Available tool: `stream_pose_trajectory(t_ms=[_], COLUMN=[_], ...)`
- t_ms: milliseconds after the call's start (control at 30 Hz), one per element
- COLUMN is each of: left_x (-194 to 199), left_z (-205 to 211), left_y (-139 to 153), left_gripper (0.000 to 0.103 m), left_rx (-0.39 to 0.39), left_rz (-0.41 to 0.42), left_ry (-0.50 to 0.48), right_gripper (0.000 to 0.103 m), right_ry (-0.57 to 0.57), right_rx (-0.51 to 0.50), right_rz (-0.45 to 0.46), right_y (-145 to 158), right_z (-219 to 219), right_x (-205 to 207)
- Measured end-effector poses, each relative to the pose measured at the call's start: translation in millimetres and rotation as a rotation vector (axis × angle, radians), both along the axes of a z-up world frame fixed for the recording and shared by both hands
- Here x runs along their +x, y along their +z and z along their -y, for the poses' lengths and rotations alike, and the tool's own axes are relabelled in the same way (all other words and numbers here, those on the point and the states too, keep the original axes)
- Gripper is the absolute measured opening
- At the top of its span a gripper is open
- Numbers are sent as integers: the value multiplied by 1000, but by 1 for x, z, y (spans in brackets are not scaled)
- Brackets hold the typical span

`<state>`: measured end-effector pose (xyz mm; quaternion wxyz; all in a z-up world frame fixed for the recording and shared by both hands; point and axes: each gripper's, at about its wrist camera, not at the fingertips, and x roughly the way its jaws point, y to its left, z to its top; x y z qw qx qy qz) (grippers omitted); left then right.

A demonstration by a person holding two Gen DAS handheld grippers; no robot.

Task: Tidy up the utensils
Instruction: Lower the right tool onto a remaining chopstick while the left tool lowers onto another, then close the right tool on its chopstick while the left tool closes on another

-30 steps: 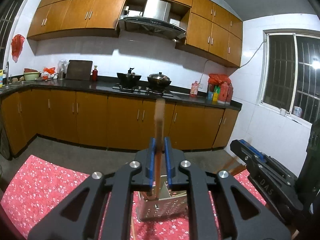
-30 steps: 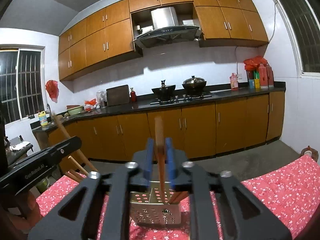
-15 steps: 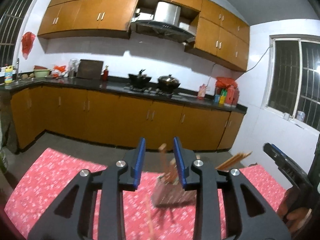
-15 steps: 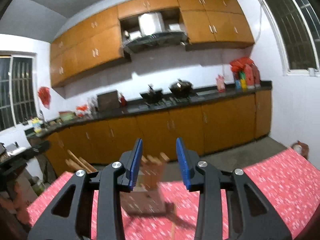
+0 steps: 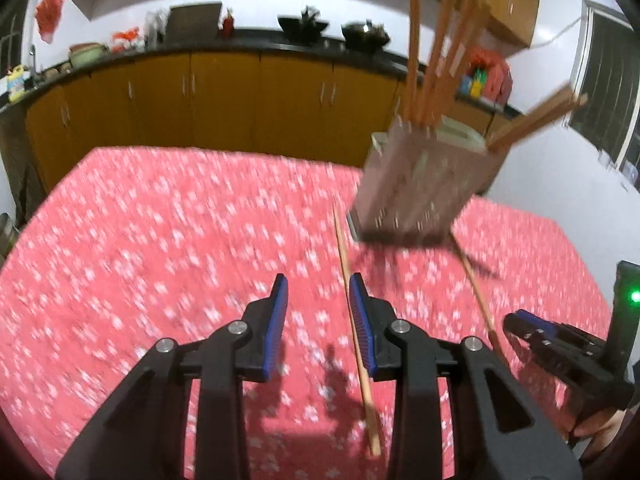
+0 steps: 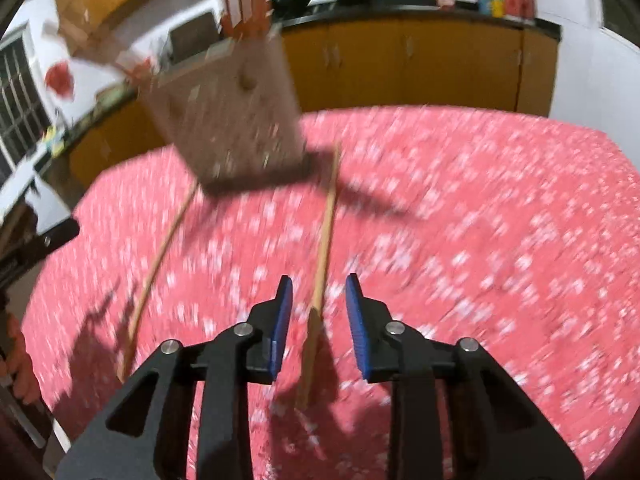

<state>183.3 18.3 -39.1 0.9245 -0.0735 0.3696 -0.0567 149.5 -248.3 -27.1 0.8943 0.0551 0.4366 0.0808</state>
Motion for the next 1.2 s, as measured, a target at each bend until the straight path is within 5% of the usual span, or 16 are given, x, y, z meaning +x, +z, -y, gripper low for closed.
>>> stream_pose_trajectory(t_ms=[233, 533, 900, 1000, 1067, 1200], left_x=[-1, -1, 4, 3, 4, 12], left_z=[12, 22, 37, 41, 40, 22], left_y=[-24, -38, -58, -60, -60, -58], left_gripper=[33, 33, 33, 23, 8, 8], left_rx=[-5, -9, 41, 88, 104, 109], left_rz=[-54, -95, -151, -144, -144, -153], left_ry=[-44, -64, -88, -80, -73, -26], right_gripper=[8, 8, 8, 8, 8, 8], right_ry=[-26, -186, -177, -166, -153, -146], right_rx=[-52, -42, -39, -39, -38, -38], right_rz=[-9, -20, -17, -16, -16, -14], right_y=[-16, -16, -15, -16, -16, -16], right_z=[0, 40, 44, 41, 40, 38], right_x=[1, 5, 2, 4, 4, 7])
